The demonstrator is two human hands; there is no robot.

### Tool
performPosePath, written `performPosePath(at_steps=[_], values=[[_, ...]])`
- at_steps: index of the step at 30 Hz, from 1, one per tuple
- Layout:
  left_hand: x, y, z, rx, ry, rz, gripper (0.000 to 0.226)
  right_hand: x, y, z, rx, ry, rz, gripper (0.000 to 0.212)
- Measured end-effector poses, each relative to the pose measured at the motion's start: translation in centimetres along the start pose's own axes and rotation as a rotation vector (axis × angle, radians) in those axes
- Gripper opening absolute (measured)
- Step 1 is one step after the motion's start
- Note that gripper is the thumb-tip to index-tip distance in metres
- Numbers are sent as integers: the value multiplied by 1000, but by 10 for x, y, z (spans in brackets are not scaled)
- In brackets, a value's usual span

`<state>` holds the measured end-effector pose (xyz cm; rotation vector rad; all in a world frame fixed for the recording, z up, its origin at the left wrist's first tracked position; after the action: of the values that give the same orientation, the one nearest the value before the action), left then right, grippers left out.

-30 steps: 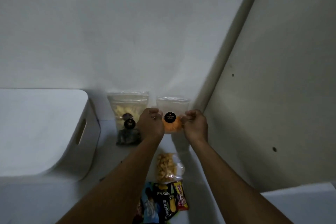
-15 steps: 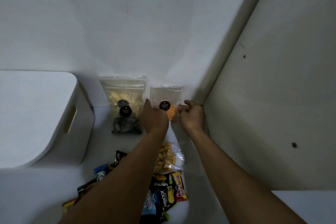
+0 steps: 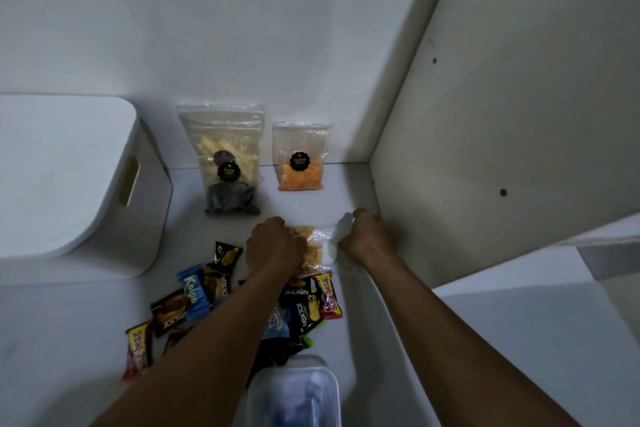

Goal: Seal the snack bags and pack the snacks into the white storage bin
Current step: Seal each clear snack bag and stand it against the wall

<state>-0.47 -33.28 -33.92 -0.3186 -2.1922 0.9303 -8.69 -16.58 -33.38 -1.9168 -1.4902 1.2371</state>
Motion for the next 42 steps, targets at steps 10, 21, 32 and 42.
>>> performPosePath(at_steps=[10, 21, 32, 42], values=[[-7, -4, 5, 14, -11, -319, 29, -10, -19, -23, 99, -117, 313, 32], [32, -84, -62, -294, 266, -706, 20, -74, -98, -108, -96, -160, 1072, 15], [78, -215, -178, -246, 626, -560, 19, -142, -176, -234, -62, -265, 1463, 21], [97, -296, -238, -236, 666, -501, 23, -179, -247, -330, 402, -672, 611, 27]])
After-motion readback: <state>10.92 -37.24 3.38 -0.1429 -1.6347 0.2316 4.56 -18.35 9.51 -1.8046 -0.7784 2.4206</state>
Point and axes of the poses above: each hand's wrist, its own z-axis towards the middle knuckle, its own y-axis out of the palm, x = y × z, the point moved 6 cm from there along z, towards the middle knuckle, and after that the axes turned 6 degrees about -x, right-handed, at the moved point
